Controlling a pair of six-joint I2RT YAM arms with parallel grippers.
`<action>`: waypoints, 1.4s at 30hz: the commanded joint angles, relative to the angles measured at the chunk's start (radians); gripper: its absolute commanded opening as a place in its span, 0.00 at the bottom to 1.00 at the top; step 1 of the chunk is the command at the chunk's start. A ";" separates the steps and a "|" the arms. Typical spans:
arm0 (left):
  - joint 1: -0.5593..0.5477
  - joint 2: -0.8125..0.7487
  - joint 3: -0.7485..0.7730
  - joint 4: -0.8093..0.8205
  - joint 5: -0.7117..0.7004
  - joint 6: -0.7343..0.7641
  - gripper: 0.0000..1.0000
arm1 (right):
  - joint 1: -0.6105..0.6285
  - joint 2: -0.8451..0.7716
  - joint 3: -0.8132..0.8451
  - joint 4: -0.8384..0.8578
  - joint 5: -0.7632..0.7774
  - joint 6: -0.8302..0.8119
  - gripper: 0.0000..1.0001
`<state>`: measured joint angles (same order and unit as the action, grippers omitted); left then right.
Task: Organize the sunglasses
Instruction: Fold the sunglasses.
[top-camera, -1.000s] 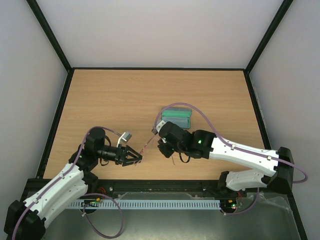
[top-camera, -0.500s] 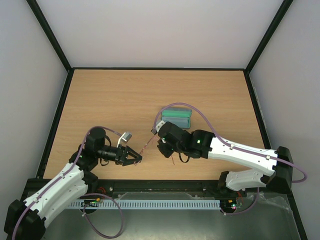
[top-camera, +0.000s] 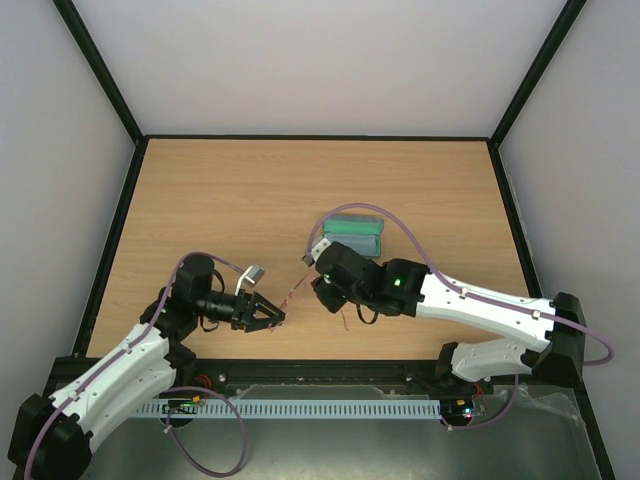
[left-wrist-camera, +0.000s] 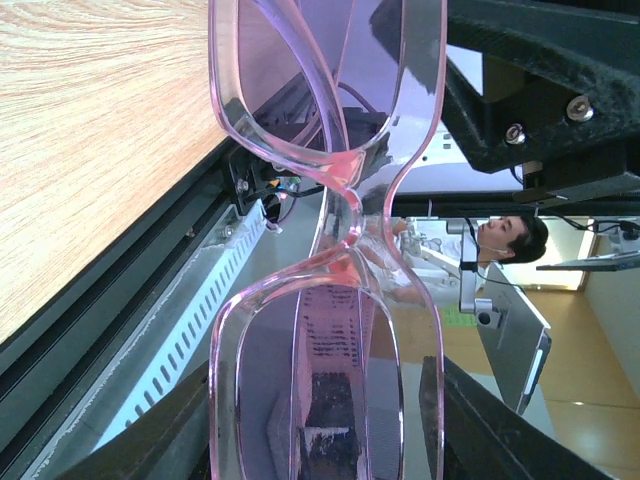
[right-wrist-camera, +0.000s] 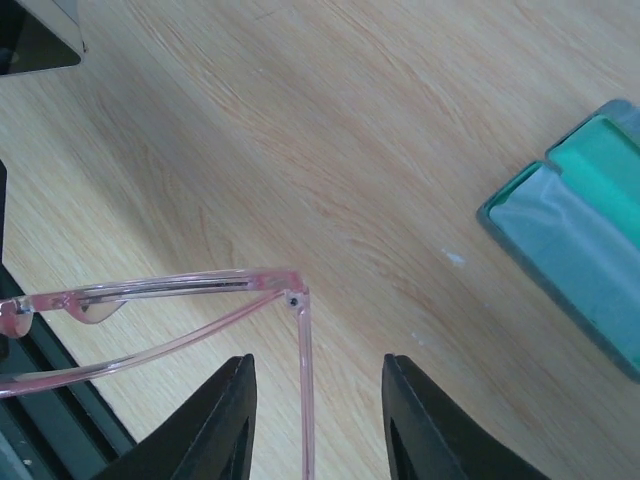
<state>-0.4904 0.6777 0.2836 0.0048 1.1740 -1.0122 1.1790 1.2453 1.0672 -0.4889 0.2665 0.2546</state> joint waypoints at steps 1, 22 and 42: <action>0.004 0.008 0.038 -0.020 0.004 0.028 0.48 | 0.008 -0.050 0.030 -0.006 0.057 0.019 0.39; 0.012 0.082 0.108 0.094 -0.122 0.032 0.48 | -0.298 -0.085 -0.120 0.065 -0.176 0.219 0.17; -0.067 0.232 0.170 0.270 -0.290 0.002 0.43 | -0.094 0.076 -0.002 0.111 -0.038 0.284 0.06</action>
<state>-0.5247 0.8909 0.4240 0.2031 0.9092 -1.0080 1.0767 1.3052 1.0157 -0.4099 0.1856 0.5282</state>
